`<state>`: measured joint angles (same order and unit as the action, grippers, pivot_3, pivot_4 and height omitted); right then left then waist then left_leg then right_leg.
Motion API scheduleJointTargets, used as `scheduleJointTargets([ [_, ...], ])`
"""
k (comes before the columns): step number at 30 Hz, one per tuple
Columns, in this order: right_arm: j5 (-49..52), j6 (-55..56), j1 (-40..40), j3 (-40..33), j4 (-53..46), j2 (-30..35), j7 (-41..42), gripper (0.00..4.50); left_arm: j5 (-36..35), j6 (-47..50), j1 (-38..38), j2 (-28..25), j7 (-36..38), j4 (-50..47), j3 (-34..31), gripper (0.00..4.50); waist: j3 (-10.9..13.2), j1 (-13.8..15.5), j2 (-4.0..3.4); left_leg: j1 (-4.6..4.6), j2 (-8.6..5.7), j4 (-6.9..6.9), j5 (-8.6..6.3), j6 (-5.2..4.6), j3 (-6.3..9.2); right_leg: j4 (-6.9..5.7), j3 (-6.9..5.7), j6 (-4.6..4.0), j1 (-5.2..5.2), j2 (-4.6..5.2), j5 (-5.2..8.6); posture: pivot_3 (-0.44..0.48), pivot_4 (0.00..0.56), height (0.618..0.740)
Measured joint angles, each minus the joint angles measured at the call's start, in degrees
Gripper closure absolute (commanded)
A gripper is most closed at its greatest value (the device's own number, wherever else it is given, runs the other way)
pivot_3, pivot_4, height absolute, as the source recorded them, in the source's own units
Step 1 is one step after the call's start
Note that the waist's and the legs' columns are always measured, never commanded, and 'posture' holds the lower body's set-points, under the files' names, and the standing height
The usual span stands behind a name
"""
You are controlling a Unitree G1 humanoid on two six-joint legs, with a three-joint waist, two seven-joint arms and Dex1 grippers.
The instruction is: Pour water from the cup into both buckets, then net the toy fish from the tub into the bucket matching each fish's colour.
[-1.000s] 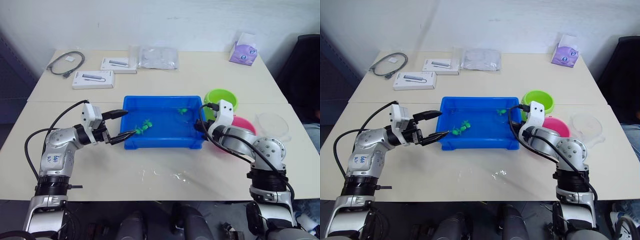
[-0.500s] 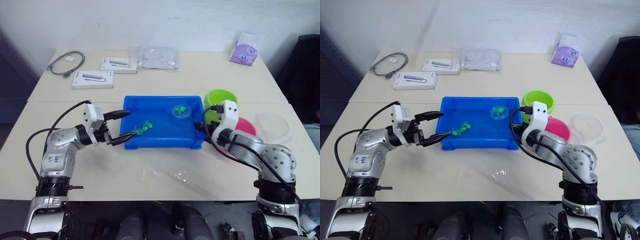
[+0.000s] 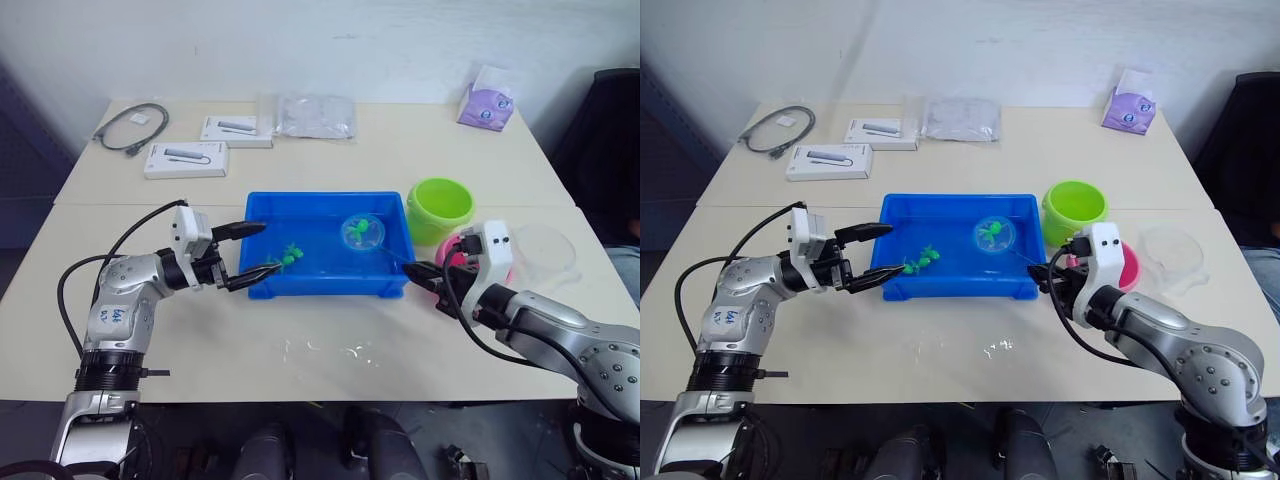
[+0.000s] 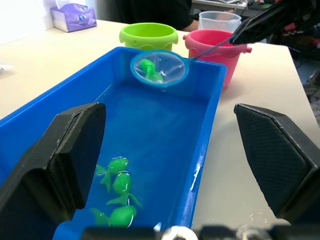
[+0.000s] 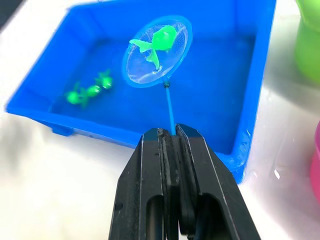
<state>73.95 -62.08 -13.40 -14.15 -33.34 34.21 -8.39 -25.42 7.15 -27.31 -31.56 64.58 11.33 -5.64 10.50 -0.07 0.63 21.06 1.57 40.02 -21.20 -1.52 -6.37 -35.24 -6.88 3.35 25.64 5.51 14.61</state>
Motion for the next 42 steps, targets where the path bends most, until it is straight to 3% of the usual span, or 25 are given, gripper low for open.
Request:
scheduleJointTargets([
  [8,0.31,4.29,1.50,-8.56,0.76,6.24,4.47,4.50,-1.43,2.21,-4.10,0.50,1.62,0.52,-0.01,0.07,0.00,0.40,0.00,0.01,-0.04,0.02,0.00,0.00,0.01,0.04,-0.02,0.02,-0.03,0.00,-0.01,0.000,0.150,0.740],
  [15,-14.48,11.21,0.36,-10.31,10.57,11.00,10.43,4.50,-1.75,4.20,-6.42,2.00,0.91,0.48,0.58,0.07,0.00,0.40,0.01,-0.01,-0.06,0.02,0.01,-0.02,-0.01,0.06,0.01,0.06,-0.05,-0.05,-0.04,0.000,0.150,0.740],
  [31,-52.00,35.36,-0.68,5.05,22.09,15.17,26.51,4.50,-1.08,6.03,-8.05,4.18,-2.75,-1.59,2.79,0.07,0.00,0.21,0.00,-0.04,-0.07,0.06,0.03,0.02,-0.06,0.02,0.04,0.08,-0.05,-0.08,-0.05,0.000,0.150,0.740],
  [42,-75.33,53.65,0.15,9.41,30.04,16.96,25.92,4.50,-1.17,8.20,-6.27,5.35,-4.75,-4.25,3.52,0.07,0.00,0.25,-0.01,-0.07,-0.10,0.08,0.06,0.07,-0.09,-0.06,0.06,0.08,-0.05,-0.08,-0.04,0.000,0.150,0.740],
])
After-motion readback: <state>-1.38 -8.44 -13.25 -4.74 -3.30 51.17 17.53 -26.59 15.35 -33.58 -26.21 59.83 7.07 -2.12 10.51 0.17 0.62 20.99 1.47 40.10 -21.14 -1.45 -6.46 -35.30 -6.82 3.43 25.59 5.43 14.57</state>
